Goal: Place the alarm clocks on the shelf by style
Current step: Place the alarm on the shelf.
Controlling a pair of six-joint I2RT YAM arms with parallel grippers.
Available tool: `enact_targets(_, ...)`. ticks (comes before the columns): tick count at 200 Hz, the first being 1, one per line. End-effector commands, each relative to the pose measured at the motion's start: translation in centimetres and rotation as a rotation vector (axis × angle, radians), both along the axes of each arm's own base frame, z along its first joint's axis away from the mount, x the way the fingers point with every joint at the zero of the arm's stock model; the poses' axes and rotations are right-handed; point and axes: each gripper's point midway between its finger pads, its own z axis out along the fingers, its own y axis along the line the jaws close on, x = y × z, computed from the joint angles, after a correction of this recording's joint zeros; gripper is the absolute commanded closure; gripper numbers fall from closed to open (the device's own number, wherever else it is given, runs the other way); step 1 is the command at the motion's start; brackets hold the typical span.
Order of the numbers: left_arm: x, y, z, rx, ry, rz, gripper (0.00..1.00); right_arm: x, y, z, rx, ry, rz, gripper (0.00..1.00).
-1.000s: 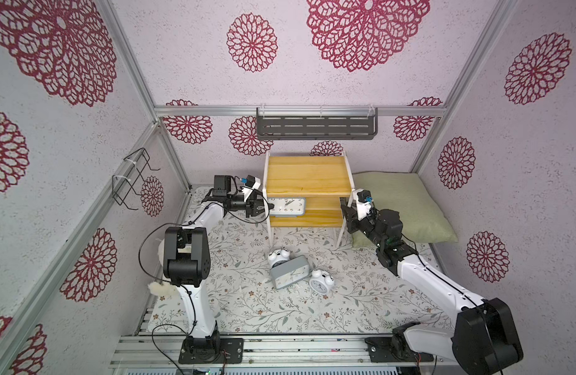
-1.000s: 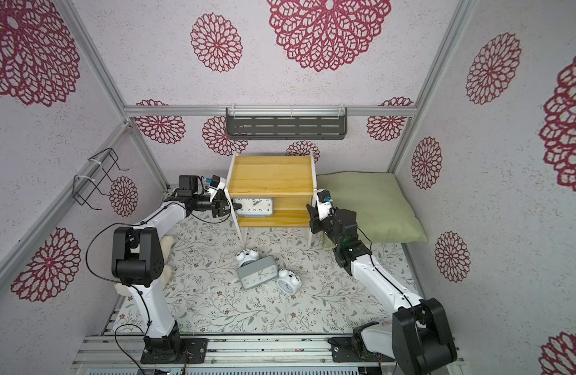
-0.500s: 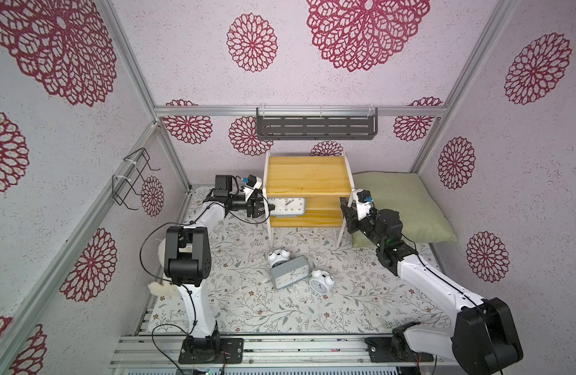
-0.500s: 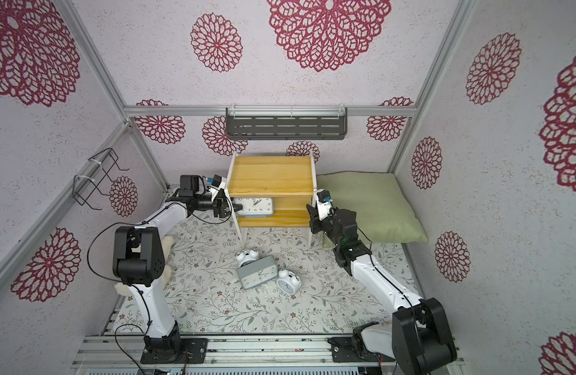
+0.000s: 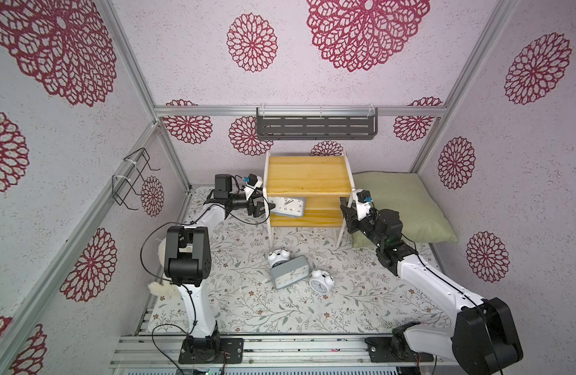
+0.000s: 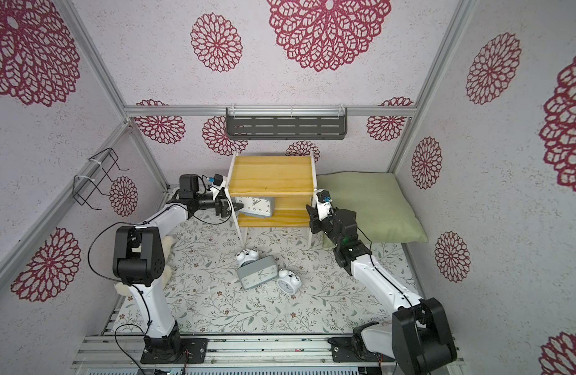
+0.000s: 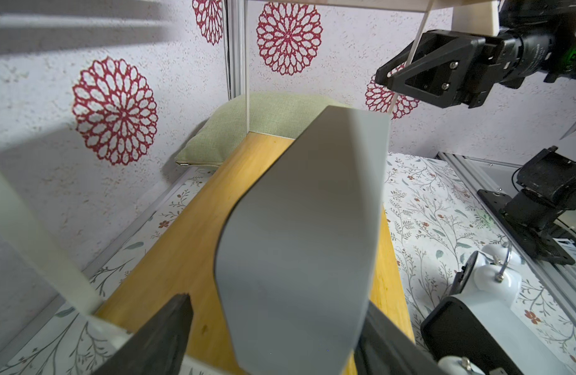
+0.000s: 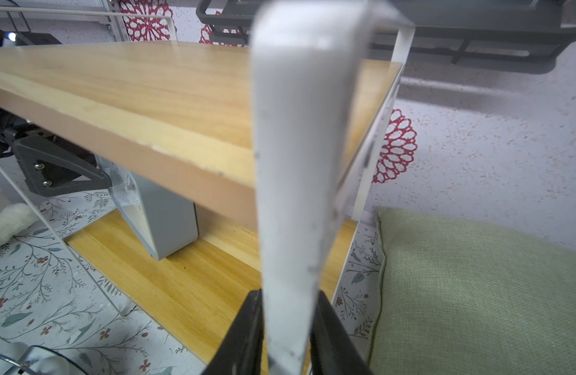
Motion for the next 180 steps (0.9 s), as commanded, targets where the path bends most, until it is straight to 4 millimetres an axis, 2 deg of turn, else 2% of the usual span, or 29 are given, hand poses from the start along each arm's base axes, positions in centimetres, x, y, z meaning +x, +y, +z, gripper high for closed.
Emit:
enact_targets(1, 0.3, 0.2, 1.0, -0.001, -0.033, 0.026, 0.18, -0.1, -0.1, 1.6, -0.003, -0.053, 0.004, 0.70)
enact_targets(54, -1.2, 0.0, 1.4, -0.006, -0.040, -0.033, 0.21, 0.0, -0.3, 1.6, -0.010, -0.051, -0.007, 0.69)
enact_targets(109, -2.4, 0.0, 0.2, 0.016, 0.001, -0.063, 0.26, 0.0, -0.4, 1.2, -0.016, -0.043, -0.012, 0.69)
enact_targets(111, -2.7, 0.0, 1.4, 0.016, -0.025, -0.064, 0.26, 0.0, -0.4, 1.2, -0.016, -0.043, -0.011, 0.69)
enact_targets(115, -2.9, 0.0, 1.8, 0.016, -0.036, -0.065, 0.26, 0.0, -0.4, 1.1, -0.017, -0.040, -0.012, 0.69)
enact_targets(180, -3.8, 0.2, 2.3, 0.026, -0.051, -0.066, 0.27, 0.1, -0.6, 1.0, -0.024, -0.035, -0.024, 0.69)
